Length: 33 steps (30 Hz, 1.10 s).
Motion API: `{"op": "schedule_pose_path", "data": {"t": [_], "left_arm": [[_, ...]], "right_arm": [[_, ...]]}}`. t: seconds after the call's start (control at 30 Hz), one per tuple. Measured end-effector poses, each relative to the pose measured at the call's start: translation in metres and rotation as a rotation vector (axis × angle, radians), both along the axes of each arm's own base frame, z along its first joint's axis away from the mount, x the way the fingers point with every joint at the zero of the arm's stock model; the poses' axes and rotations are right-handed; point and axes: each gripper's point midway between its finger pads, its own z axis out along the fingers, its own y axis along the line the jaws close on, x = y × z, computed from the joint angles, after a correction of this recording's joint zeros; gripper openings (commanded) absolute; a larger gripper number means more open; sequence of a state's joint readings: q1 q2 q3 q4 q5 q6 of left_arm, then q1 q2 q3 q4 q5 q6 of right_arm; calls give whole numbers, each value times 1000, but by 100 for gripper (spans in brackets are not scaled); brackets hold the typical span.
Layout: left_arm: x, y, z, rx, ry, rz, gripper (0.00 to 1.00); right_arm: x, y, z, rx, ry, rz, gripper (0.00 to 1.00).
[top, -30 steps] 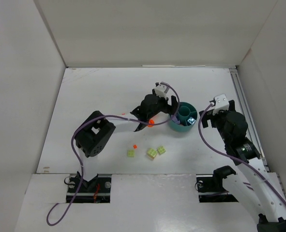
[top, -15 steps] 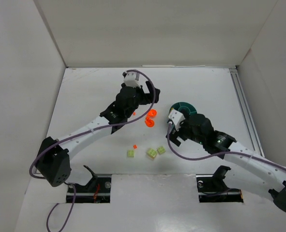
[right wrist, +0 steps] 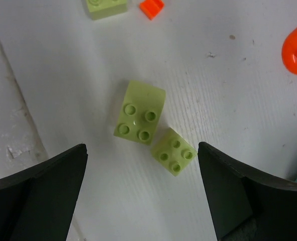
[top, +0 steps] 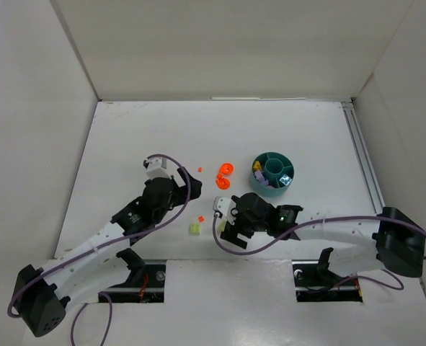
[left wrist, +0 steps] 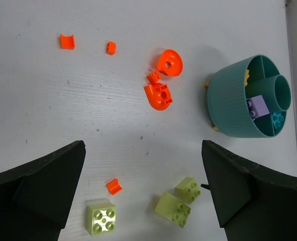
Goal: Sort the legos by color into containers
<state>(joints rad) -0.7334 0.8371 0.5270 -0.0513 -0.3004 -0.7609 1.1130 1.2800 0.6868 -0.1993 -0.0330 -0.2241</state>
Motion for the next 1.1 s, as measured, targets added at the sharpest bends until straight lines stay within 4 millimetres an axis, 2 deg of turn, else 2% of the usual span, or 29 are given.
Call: {"op": "schedule_pose_path", "data": {"t": [0.13,0.27,0.33,0.5,0.67,0.93,0.97,1.07,1.1], "left_arm": [[-4,5,8,-44,-14,26,100],[-5,8,5,-40,-1,37,100],[-6,9,3,-33,6,38,100],[-8,10,0,-22,15,40,100],[-9,12,1,-23,12,43,100],[-10,15,-3,-17,13,46,100],[-10,15,-3,-17,13,46,100],[-10,15,-3,-17,13,46,100],[-10,15,-2,-17,12,46,100]], "right_arm": [[5,-1,-8,-17,11,-61,95],[12,10,-7,6,11,-90,94],[14,16,-8,11,17,-94,87],[16,22,-16,6,33,-101,84],[15,23,-17,11,42,-110,73],[13,20,-33,-30,71,-119,78],[13,20,-35,-35,73,-118,77],[13,20,-37,-40,76,-119,61],[13,20,-36,-38,76,-121,51]]}}
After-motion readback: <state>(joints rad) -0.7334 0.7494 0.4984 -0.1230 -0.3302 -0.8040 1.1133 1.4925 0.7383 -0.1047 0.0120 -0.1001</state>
